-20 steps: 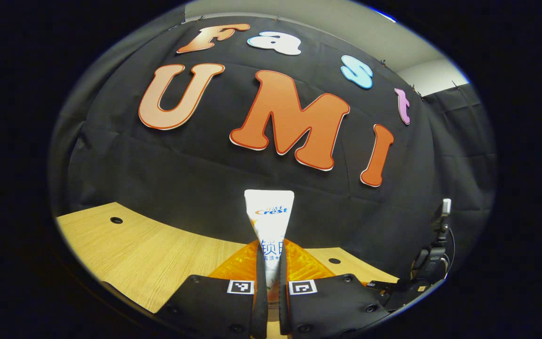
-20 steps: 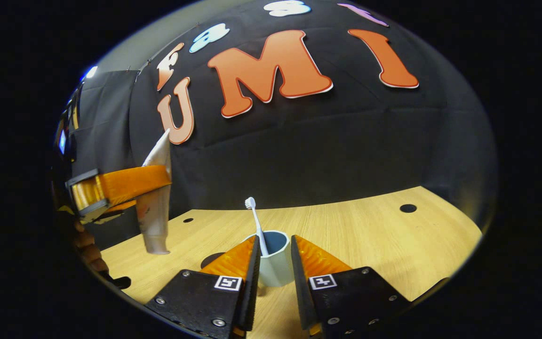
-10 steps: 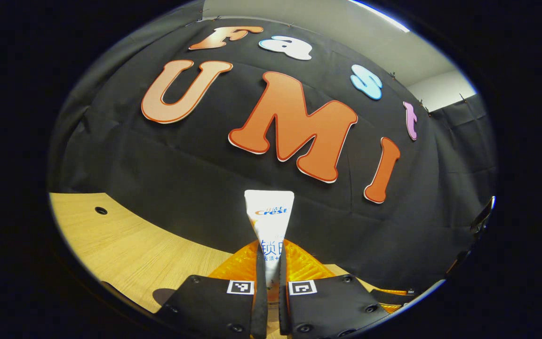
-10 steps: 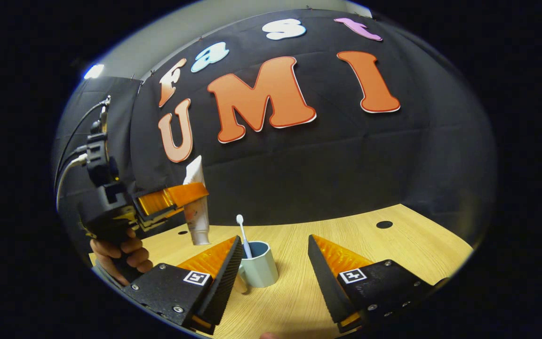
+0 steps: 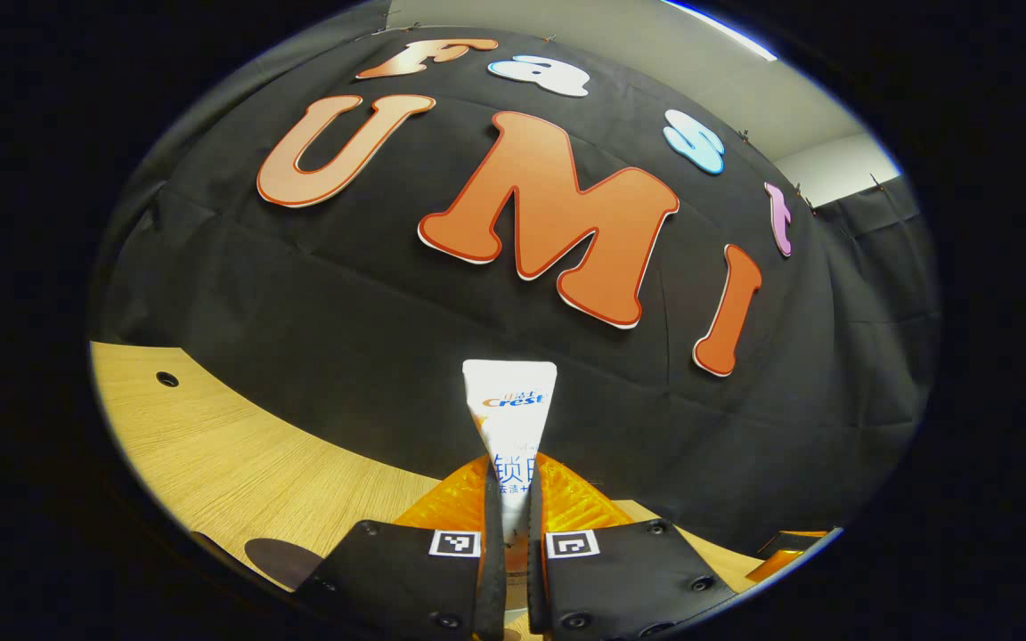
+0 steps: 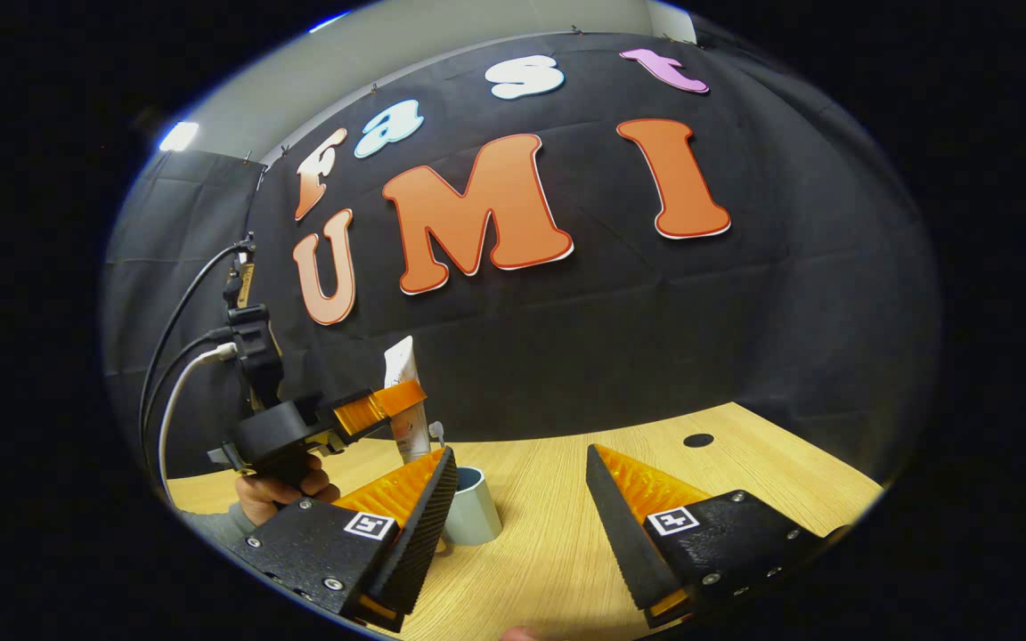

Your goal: Put the toothbrush and toothpaste on the desktop into the cup, then pick up the cup and place it on the coaster on the desktop.

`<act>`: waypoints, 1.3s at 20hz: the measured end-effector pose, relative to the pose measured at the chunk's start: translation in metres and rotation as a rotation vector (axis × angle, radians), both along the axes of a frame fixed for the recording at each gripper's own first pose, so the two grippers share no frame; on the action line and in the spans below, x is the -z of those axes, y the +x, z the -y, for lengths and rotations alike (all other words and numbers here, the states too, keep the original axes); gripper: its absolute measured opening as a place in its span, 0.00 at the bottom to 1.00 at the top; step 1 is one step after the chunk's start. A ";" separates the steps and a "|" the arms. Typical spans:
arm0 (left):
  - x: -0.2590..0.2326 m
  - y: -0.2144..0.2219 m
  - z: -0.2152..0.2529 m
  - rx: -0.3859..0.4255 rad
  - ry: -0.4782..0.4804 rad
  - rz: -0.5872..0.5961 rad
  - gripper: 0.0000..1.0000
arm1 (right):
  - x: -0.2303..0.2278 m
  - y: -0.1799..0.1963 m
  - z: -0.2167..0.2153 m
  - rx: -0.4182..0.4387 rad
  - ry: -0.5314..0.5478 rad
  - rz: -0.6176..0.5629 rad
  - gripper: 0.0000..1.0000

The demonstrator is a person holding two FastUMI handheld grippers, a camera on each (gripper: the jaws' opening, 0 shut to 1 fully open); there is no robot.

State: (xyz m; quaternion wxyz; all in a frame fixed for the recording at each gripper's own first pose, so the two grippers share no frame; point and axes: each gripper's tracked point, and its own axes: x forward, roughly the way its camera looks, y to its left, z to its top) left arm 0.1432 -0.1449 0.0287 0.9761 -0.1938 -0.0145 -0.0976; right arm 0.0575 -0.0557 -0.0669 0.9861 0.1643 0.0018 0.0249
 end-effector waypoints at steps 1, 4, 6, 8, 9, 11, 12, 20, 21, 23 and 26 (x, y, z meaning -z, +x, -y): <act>0.006 0.003 0.002 0.000 0.001 -0.008 0.13 | 0.000 -0.001 0.001 0.004 -0.005 0.001 0.88; 0.021 0.013 0.005 -0.013 0.014 -0.019 0.13 | 0.001 -0.004 0.005 0.016 -0.058 0.020 0.89; 0.029 0.015 0.008 -0.013 0.031 -0.032 0.13 | 0.003 -0.004 0.004 0.013 -0.063 0.014 0.89; 0.036 0.015 0.011 -0.003 0.035 -0.050 0.14 | 0.002 -0.002 0.003 0.013 -0.059 0.013 0.89; 0.039 0.015 0.009 -0.006 0.046 -0.060 0.14 | 0.002 -0.001 0.003 0.016 -0.056 0.012 0.89; 0.047 0.013 0.009 0.006 0.065 -0.082 0.17 | 0.003 -0.002 0.004 0.015 -0.049 0.006 0.89; 0.052 0.013 0.008 0.017 0.078 -0.097 0.17 | 0.004 -0.002 0.004 0.015 -0.045 0.002 0.89; 0.059 -0.004 0.006 0.085 0.109 -0.161 0.36 | 0.005 -0.009 -0.004 0.014 -0.065 -0.010 0.89; 0.060 -0.006 0.006 0.082 0.121 -0.167 0.40 | 0.006 -0.009 -0.004 0.016 -0.074 -0.017 0.89; 0.056 -0.012 0.005 0.098 0.148 -0.170 0.58 | 0.009 -0.011 -0.002 0.029 -0.101 -0.032 0.89; 0.044 -0.019 0.005 0.118 0.192 -0.154 0.70 | 0.007 -0.011 -0.004 0.037 -0.113 -0.054 0.89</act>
